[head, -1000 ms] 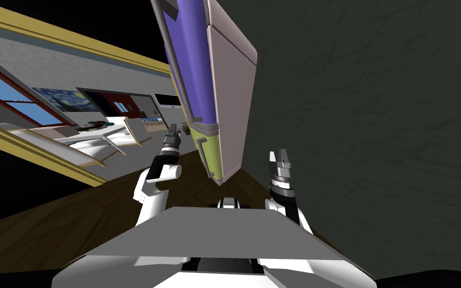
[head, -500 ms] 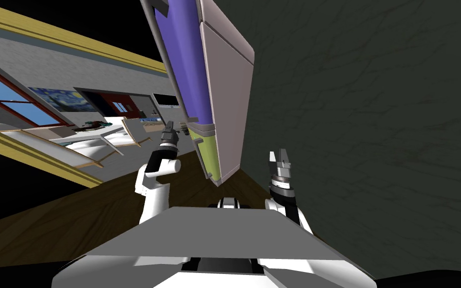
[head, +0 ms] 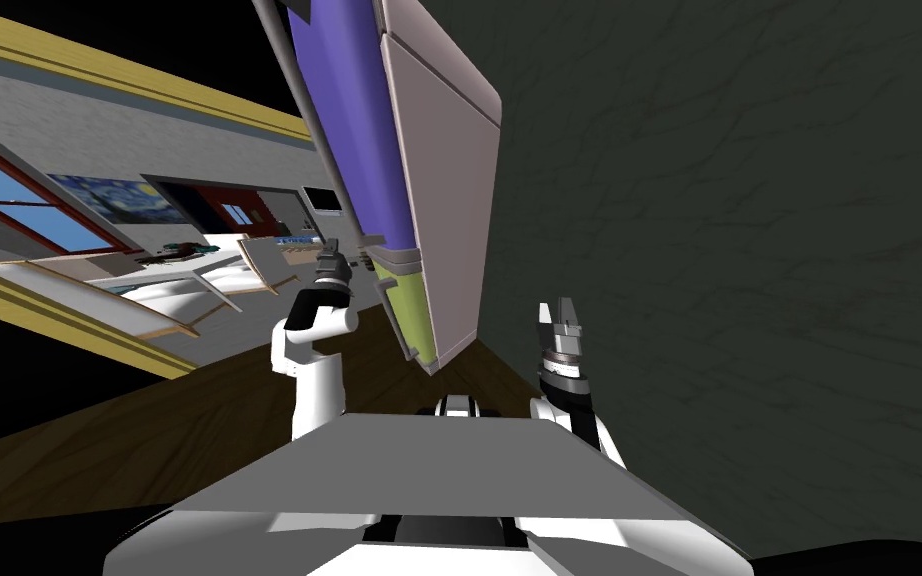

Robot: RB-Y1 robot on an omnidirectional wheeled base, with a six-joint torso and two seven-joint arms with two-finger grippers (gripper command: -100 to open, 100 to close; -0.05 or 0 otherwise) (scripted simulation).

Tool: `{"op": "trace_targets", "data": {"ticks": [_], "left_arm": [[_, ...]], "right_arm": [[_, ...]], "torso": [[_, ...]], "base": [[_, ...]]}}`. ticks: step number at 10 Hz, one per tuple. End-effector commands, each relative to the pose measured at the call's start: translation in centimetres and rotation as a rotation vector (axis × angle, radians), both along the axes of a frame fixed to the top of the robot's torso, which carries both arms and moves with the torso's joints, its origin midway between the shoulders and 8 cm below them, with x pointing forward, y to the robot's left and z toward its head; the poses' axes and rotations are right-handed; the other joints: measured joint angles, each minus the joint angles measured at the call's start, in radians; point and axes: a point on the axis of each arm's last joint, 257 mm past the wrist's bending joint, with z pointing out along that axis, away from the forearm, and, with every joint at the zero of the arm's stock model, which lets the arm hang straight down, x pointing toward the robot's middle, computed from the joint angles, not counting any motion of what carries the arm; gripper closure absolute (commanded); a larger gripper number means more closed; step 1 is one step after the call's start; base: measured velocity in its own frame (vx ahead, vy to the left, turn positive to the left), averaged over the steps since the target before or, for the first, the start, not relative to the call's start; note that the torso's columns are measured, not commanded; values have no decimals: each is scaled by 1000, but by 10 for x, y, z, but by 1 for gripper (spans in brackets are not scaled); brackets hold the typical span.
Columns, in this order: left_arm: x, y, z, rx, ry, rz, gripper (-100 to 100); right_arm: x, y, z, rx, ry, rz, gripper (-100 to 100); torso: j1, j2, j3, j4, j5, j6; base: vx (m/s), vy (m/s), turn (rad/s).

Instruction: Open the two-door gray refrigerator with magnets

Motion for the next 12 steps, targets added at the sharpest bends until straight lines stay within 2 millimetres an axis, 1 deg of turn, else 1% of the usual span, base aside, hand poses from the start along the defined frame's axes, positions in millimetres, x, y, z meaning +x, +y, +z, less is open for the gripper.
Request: {"op": "trace_targets", "data": {"ticks": [1, 3, 4, 8, 12], "left_arm": [[7, 13, -3, -49, 24, 16, -100], [12, 26, -1, -102, 39, 32, -100], [13, 27, -2, -104, 43, 32, -100], [20, 47, 0, -198, 71, 50, -100], [24, 59, 2, -259, 89, 57, -100]], "right_arm": [[0, 0, 0, 0, 0, 0, 0], [0, 0, 0, 0, 0, 0, 0], [0, 0, 0, 0, 0, 0, 0], [0, 0, 0, 0, 0, 0, 0], [0, 0, 0, 0, 0, 0, 0]], "torso": [[-2, -1, -1, 0, -1, 0], [1, 0, 0, 0, 0, 0], [0, 0, 0, 0, 0, 0], [-2, -1, -1, 0, -1, 0], [2, 0, 0, 0, 0, 0]], "base": [[45, -72, 0], [35, -65, -5], [22, -56, 0], [35, -72, -4], [33, -56, -4]]}}
